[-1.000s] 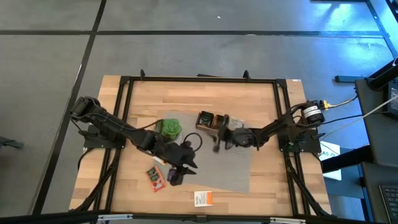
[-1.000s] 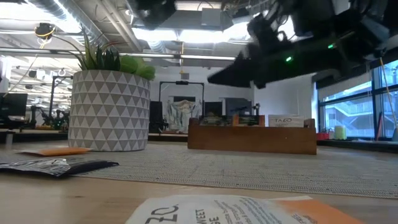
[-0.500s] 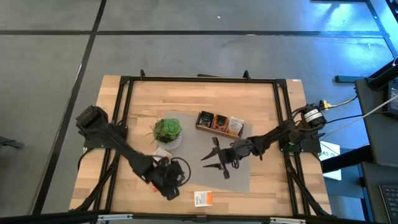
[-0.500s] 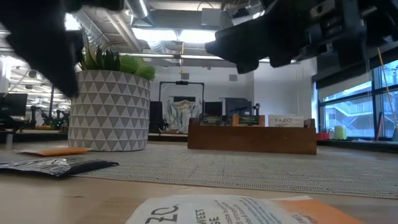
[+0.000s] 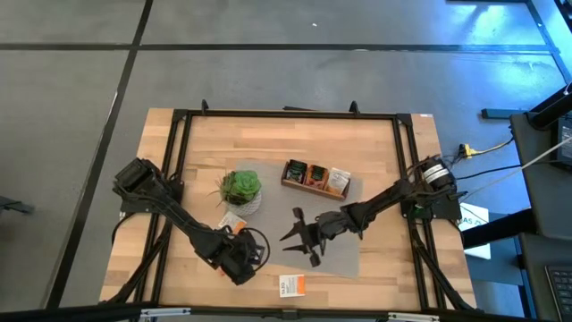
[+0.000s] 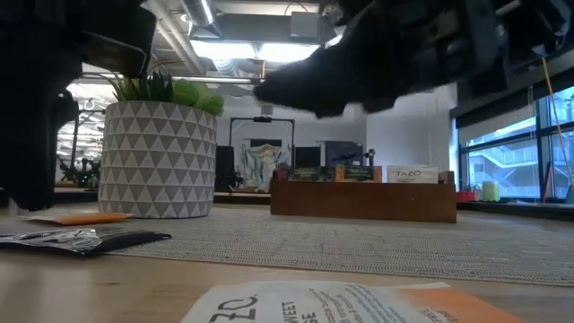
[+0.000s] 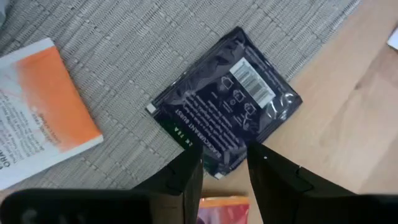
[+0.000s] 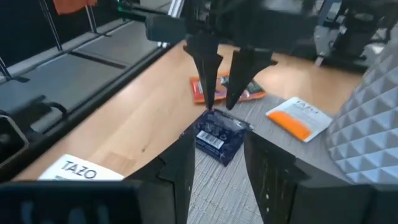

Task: Pick & Place Tea
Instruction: Put the violet tea bag into the left section of the wooden organizer

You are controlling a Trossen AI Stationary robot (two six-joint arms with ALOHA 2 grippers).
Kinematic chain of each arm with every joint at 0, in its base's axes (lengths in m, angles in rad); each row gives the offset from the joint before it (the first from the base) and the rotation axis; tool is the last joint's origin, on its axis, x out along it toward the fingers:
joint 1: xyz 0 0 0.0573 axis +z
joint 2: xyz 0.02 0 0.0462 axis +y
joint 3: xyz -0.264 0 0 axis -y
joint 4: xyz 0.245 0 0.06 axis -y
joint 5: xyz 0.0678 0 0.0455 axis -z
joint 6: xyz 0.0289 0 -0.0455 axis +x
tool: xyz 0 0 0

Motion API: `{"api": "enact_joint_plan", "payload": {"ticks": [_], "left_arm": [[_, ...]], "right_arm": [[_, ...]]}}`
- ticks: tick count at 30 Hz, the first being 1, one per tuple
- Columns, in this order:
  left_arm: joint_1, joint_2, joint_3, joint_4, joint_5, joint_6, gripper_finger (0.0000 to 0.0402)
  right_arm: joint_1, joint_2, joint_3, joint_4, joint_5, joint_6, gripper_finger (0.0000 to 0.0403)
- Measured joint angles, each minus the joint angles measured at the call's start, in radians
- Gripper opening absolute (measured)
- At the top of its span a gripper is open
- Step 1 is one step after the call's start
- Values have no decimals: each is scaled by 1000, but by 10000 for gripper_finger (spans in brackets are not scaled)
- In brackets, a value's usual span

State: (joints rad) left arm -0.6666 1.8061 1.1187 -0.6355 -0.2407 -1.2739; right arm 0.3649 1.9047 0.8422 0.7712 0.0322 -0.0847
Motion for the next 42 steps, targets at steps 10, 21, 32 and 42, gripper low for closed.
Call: {"api": "enact_joint_plan", "payload": {"ticks": [10, 21, 32, 42], "left_arm": [[-1, 71, 5, 2, 6, -4, 120], [-4, 85, 3, 7, -26, -5, 116], [-49, 89, 1, 13, -126, -28, 116], [-68, 92, 0, 18, -176, -40, 117]], "right_arm": [[-1, 151, 164, -121, 0, 4, 140], [-1, 266, 445, -533, 2, -126, 140], [-20, 301, 506, -540, 67, 64, 140], [-94, 299, 505, -607, -183, 702, 140]]}}
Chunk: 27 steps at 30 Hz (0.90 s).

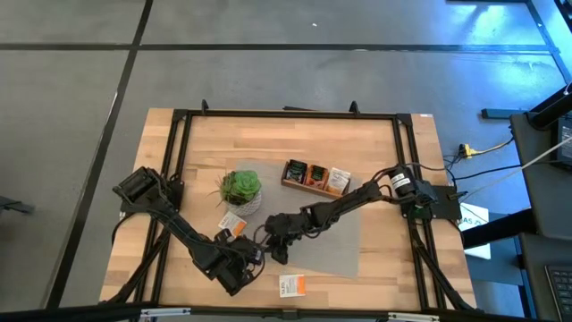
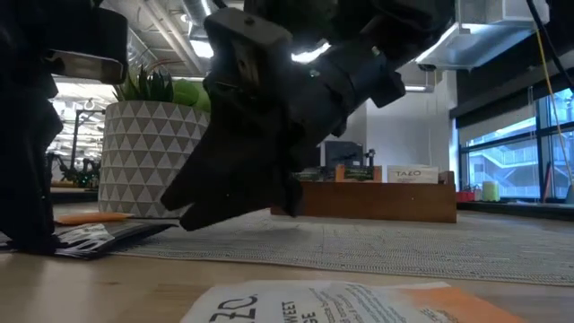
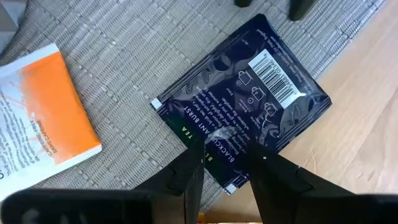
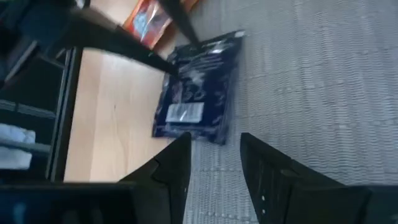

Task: Pick & Place Tea
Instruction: Put the violet tea bag into the left section of the wooden organizer

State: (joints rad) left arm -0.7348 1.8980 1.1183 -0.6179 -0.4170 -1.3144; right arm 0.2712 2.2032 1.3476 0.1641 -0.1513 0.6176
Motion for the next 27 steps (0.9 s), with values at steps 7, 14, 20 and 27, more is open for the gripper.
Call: {"api": "enact_joint_plan", "payload": {"ticks": [7, 14, 20, 27], "left_arm": [[-10, 3, -2, 17, -46, 0, 119], [-8, 28, 2, 28, -81, -29, 116], [-8, 58, 3, 33, -81, -36, 117], [-8, 60, 2, 39, -96, -59, 120]], "right_arm": [[-7, 5, 0, 5, -6, 90, 140], [-7, 5, 0, -6, -9, 118, 140], [-7, 5, 0, -27, -21, 137, 140], [-8, 5, 0, -31, -33, 134, 133]]}}
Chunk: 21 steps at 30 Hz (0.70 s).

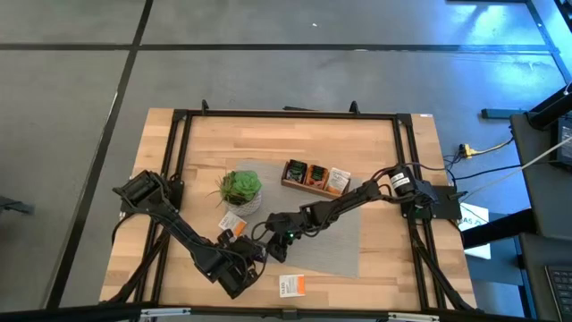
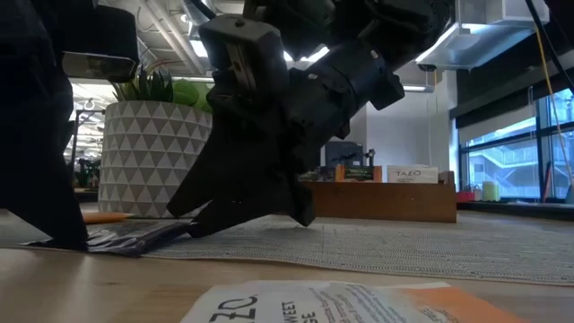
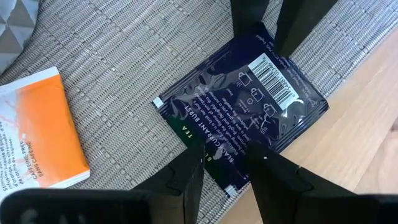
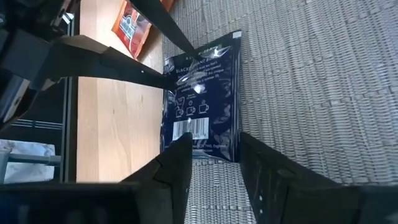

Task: Pick & Place Tea
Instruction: Put the violet tea bag into the left section of the wooden organizer

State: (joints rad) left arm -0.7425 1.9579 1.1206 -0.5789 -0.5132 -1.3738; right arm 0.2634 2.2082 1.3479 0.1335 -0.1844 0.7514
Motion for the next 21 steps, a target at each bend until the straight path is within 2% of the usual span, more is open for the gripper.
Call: {"api": "enact_joint_plan", "payload": {"ticks": [14, 21], "left_arm": [[0, 0, 0, 2, 2, 27, 119], [-6, -94, -10, -17, 37, 68, 116]], "right_arm": [[-6, 1, 0, -7, -20, -101, 15], [-19, -10, -1, -17, -77, -164, 6]]}}
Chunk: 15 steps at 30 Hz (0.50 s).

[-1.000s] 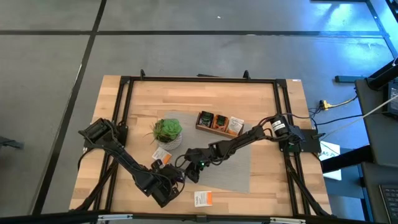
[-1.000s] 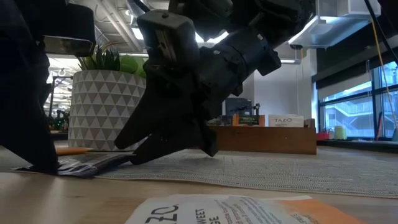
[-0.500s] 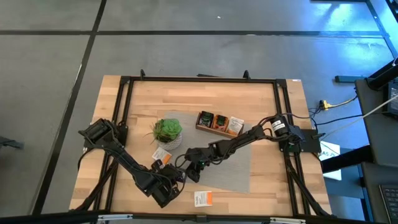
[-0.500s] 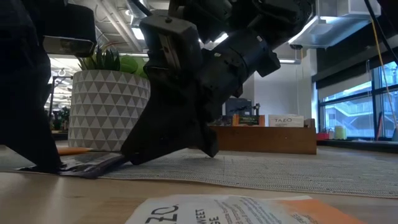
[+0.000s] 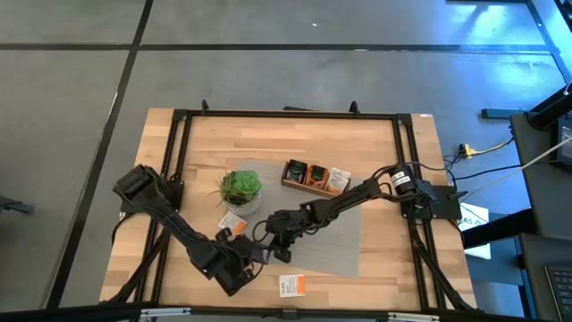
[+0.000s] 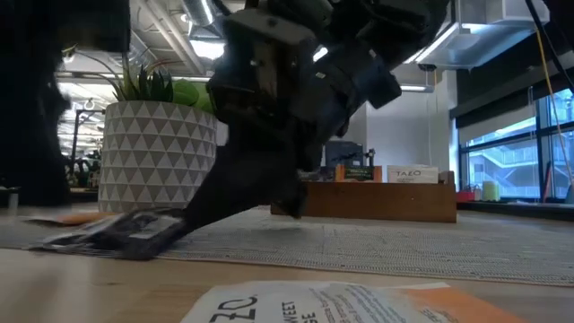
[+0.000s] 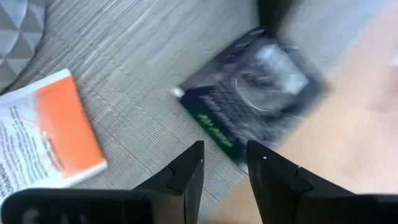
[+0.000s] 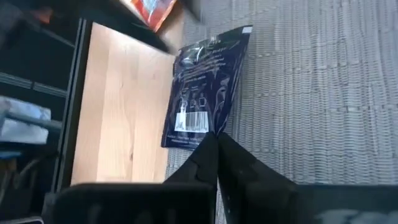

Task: Pick & Place Tea
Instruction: Put the violet tea bag into the left section of the wooden organizer

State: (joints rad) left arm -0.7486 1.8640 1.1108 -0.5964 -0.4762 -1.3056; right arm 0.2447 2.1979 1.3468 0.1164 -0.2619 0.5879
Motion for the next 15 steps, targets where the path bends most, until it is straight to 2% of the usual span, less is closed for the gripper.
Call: {"api": "enact_joint_plan", "payload": {"ticks": [4, 9, 12, 15], "left_arm": [[-10, -93, 5, 13, -28, 46, 116], [-10, -165, 5, 29, -116, 139, 115], [-10, -170, 5, 52, -181, 245, 117], [-4, -174, 6, 79, -206, 404, 119]], "right_arm": [[0, -62, -2, -80, 10, -76, 4], [13, -190, -5, -262, 91, -189, 4], [43, -294, -43, -359, 136, -238, 4], [73, -407, -144, -390, 157, -248, 4]]}}
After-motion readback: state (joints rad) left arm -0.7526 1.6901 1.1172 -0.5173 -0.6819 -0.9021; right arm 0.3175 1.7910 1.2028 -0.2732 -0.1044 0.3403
